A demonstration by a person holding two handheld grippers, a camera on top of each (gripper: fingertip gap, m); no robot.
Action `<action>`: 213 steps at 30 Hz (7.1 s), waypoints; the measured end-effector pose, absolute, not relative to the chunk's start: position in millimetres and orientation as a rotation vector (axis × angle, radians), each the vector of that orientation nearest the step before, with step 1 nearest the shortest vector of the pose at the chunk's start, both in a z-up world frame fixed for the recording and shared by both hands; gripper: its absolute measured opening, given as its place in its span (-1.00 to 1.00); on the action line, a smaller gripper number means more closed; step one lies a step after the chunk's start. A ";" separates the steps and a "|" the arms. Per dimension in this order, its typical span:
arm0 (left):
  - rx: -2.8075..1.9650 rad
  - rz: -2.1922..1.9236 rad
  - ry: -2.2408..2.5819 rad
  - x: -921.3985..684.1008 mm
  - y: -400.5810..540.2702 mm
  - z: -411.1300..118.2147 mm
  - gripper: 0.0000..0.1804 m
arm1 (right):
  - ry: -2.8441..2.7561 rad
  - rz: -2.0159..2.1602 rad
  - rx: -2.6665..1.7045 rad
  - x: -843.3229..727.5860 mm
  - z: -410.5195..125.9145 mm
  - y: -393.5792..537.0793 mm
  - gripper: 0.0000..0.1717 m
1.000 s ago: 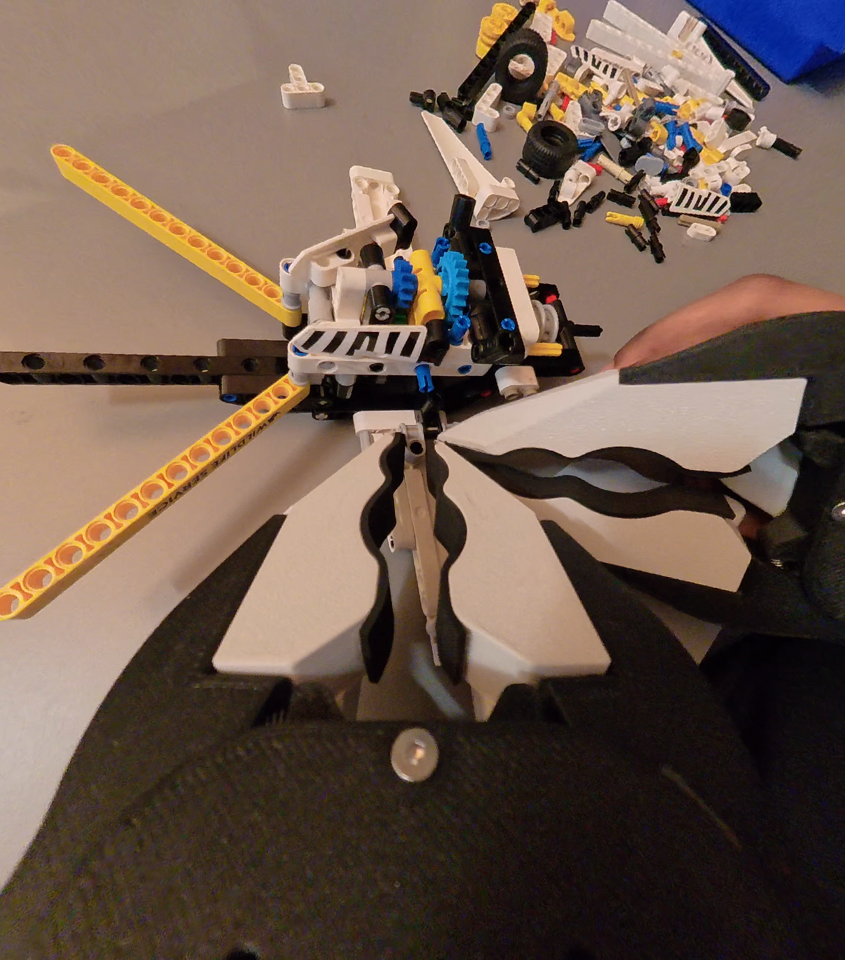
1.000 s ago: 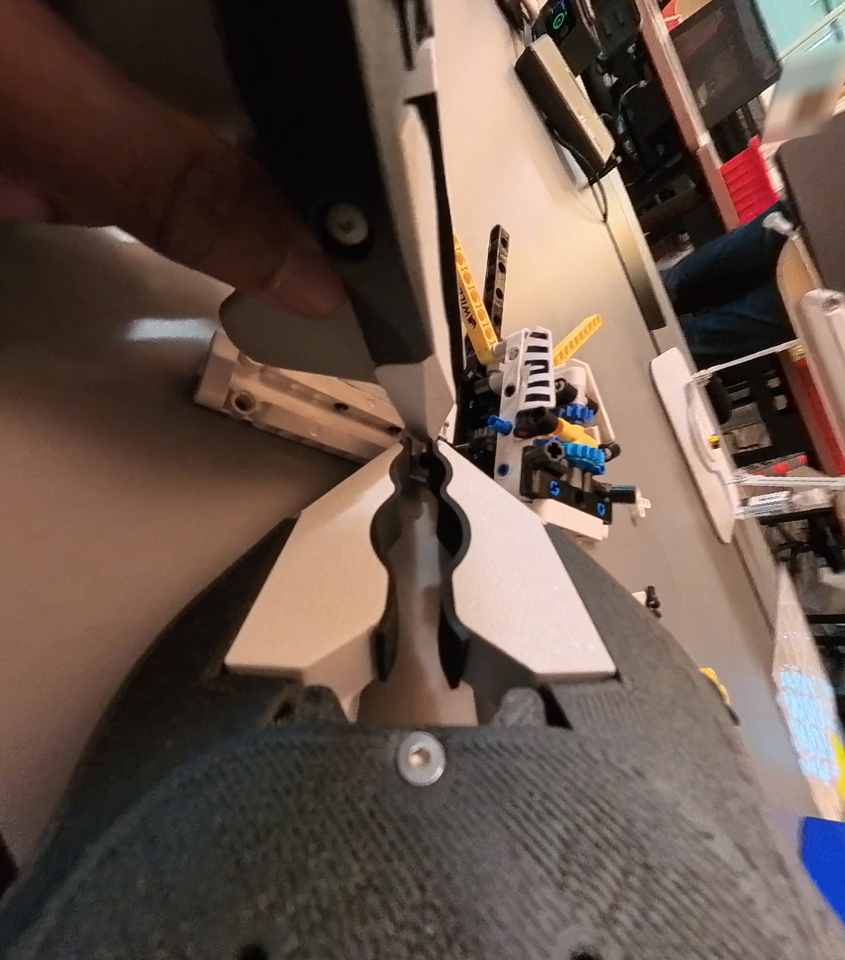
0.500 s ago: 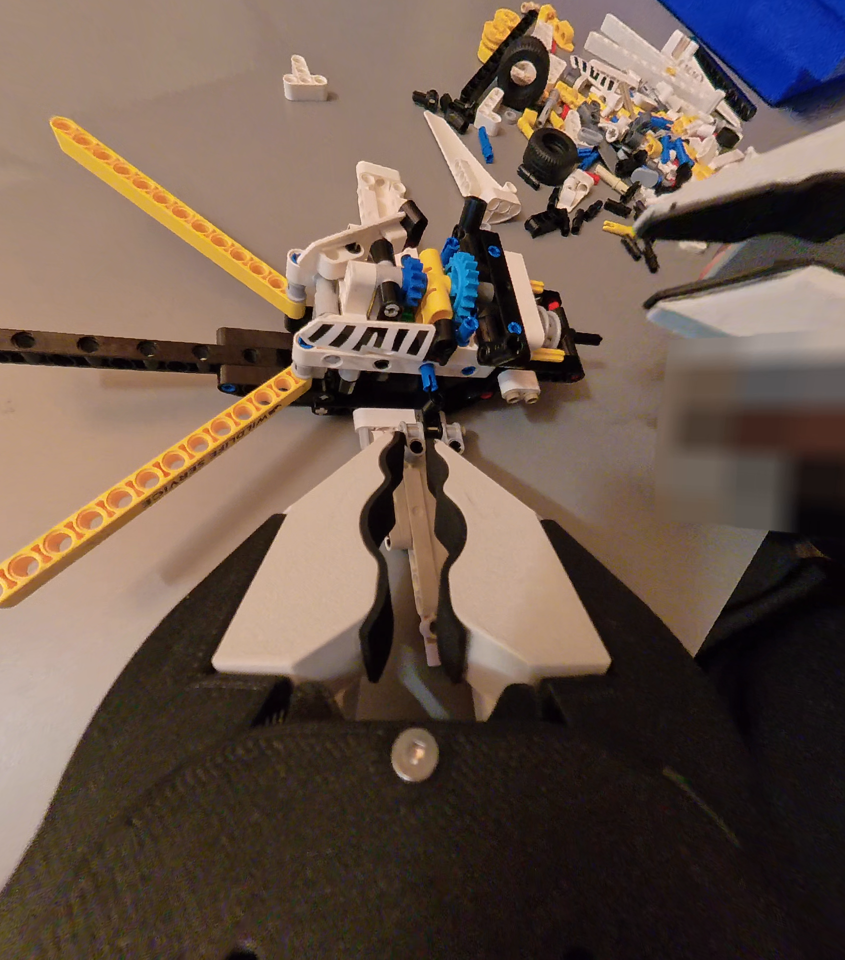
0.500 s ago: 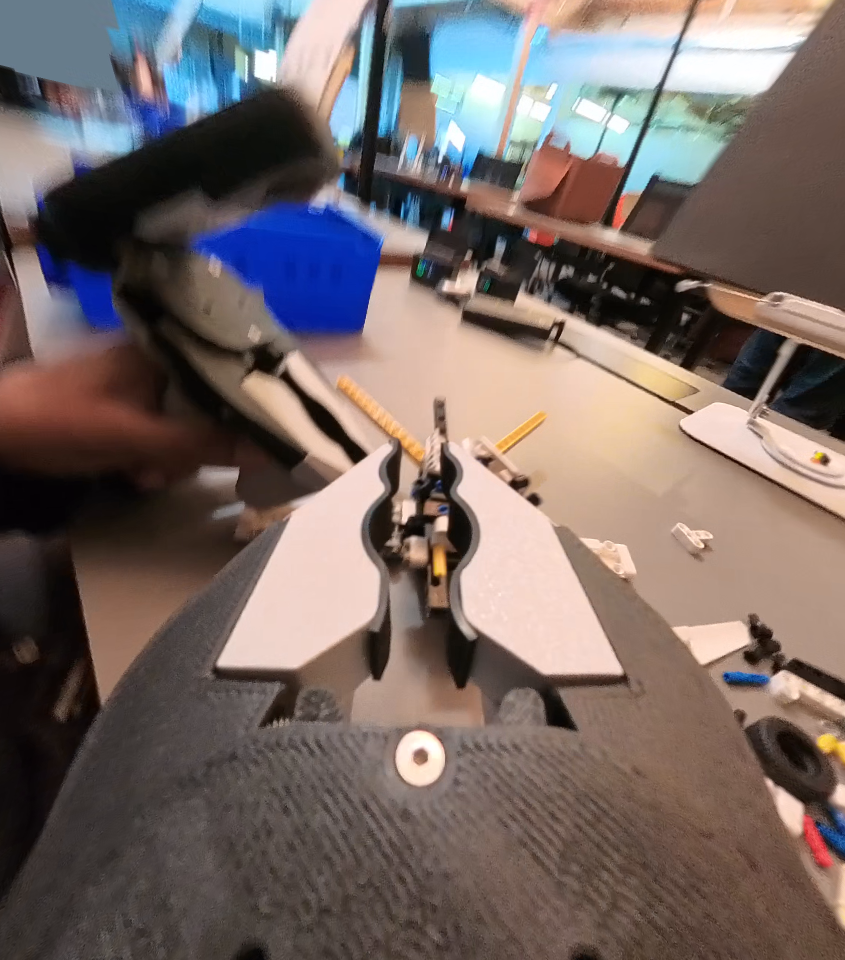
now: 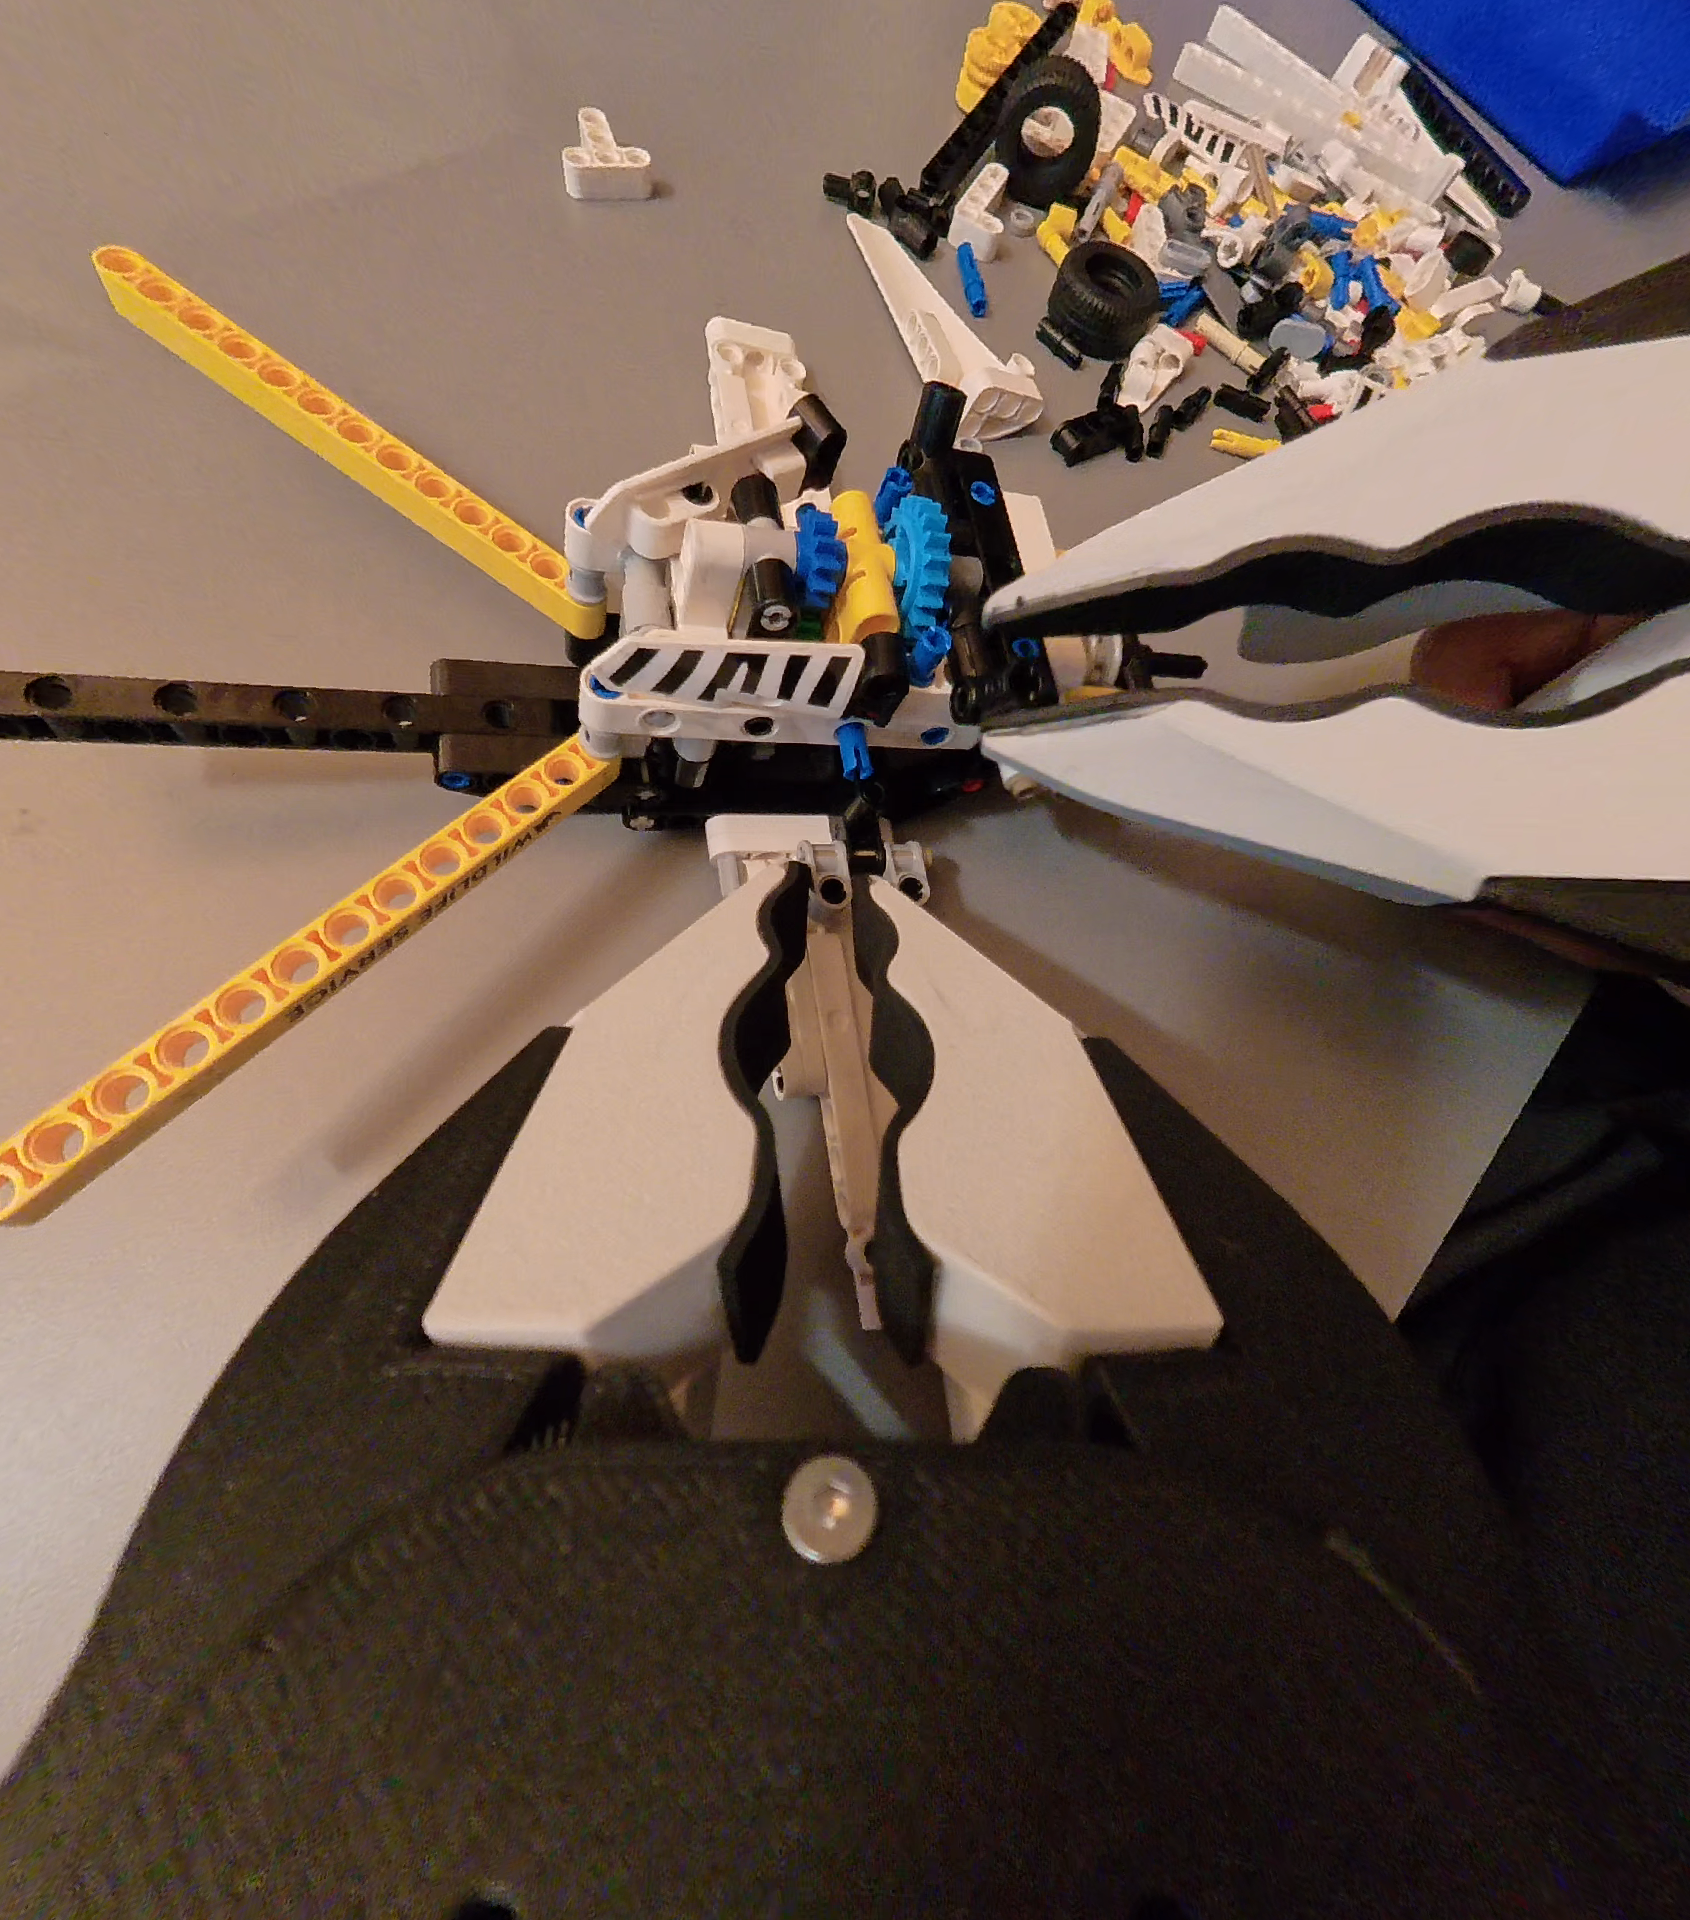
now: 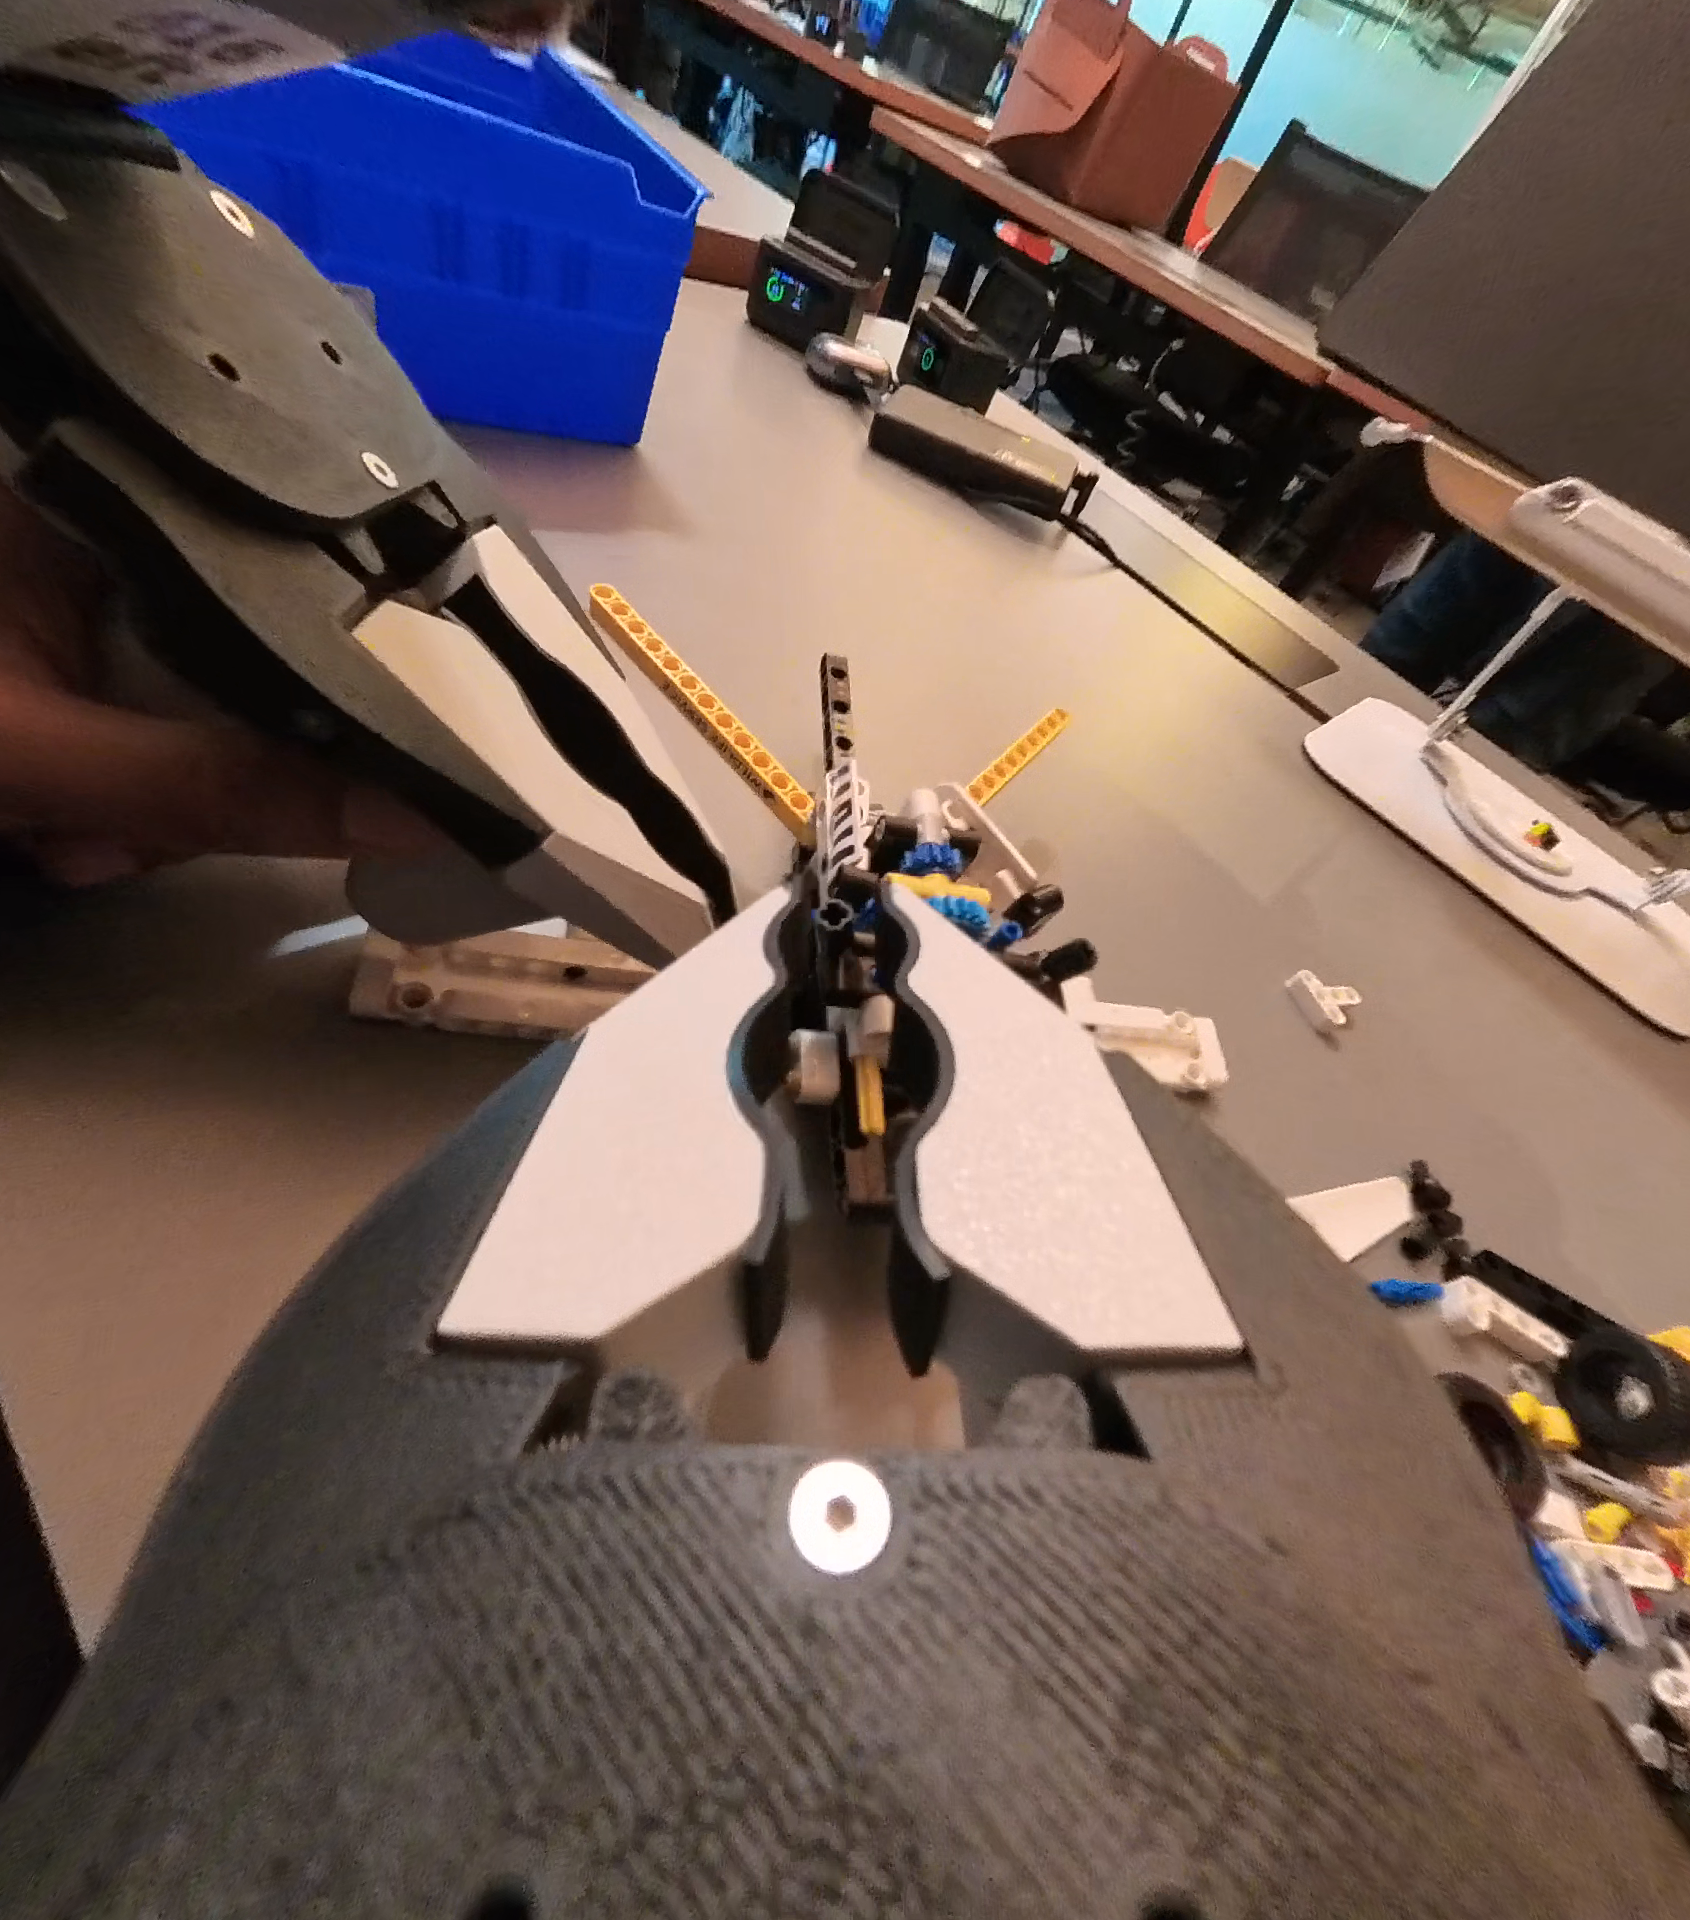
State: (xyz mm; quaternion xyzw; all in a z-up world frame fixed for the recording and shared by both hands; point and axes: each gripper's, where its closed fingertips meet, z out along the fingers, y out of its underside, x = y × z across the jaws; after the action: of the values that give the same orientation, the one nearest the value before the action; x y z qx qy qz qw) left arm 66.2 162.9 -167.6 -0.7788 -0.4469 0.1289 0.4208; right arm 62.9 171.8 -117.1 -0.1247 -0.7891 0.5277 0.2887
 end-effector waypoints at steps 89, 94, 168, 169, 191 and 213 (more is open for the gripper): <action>-1.886 0.434 -1.080 55.1 171.8 -152.1 -0.97 | -2.133 1.292 -0.402 50.5 -126.3 177.0 -0.80; -1.871 0.387 -1.069 57.9 176.9 -151.0 -0.99 | -2.124 1.314 -0.413 50.4 -123.8 178.0 -0.84; -2.195 0.360 -0.918 21.7 211.2 -158.9 -0.48 | -2.245 1.276 -0.836 27.6 -146.0 225.9 -0.99; -2.192 0.358 -0.912 22.3 213.1 -158.8 -0.48 | -2.275 1.364 -0.911 28.7 -145.3 226.8 -0.99; -2.144 0.416 -0.969 16.3 212.6 -158.3 -0.47 | -2.264 1.388 -0.963 39.0 -145.2 241.6 -1.00; -1.848 0.054 -1.092 35.2 147.4 -130.5 -0.34 | -2.281 1.228 -0.746 51.0 -150.8 234.0 -1.00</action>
State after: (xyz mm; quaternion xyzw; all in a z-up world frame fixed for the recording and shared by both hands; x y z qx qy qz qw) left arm 35.2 147.4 -130.5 -0.7566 -0.4470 0.0221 0.4767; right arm 51.0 234.0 -150.8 -0.2697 -0.8253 0.4444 0.2208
